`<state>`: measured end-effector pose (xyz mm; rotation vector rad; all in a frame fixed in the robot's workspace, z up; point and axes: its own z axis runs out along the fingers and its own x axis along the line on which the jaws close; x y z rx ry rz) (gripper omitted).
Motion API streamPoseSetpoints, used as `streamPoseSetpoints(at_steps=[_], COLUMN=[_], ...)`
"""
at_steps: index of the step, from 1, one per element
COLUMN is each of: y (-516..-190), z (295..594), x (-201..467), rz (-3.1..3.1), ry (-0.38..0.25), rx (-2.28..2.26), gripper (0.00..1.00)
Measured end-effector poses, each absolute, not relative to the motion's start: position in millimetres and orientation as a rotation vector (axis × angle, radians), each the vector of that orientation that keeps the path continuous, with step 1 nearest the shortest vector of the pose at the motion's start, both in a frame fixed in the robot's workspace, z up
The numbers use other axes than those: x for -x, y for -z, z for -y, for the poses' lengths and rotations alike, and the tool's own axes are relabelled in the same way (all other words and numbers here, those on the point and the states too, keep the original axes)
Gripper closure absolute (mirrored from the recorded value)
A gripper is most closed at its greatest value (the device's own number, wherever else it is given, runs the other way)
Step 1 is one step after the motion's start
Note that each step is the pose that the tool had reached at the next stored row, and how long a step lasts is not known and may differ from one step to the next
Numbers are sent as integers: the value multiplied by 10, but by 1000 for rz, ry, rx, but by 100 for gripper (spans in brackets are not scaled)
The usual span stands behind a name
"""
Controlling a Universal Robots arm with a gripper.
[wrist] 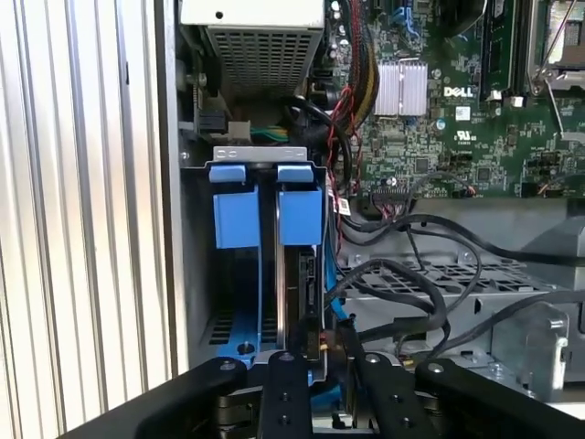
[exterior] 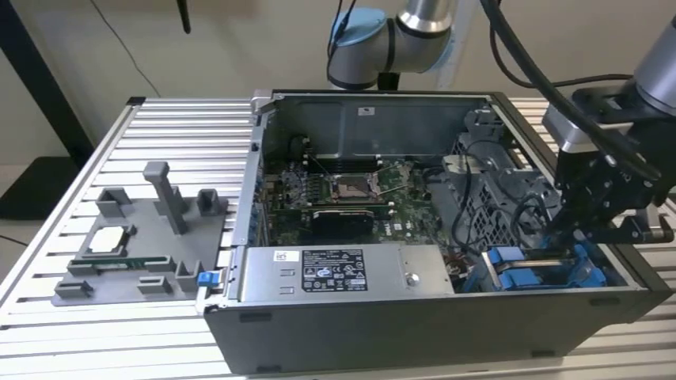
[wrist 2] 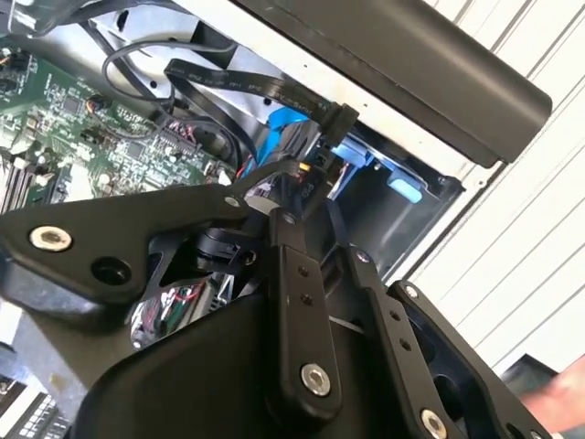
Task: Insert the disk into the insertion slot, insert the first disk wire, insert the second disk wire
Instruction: 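Insert the first disk wire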
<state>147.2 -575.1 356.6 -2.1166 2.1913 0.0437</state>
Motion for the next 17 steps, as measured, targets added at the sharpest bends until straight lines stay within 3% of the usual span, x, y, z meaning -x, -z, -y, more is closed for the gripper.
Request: streamPoseSetpoints(at_steps=[17], y=[-3686], z=[5745], x=[-1535], rz=[-2196], ry=[-49], rx=[2117], gripper=[0])
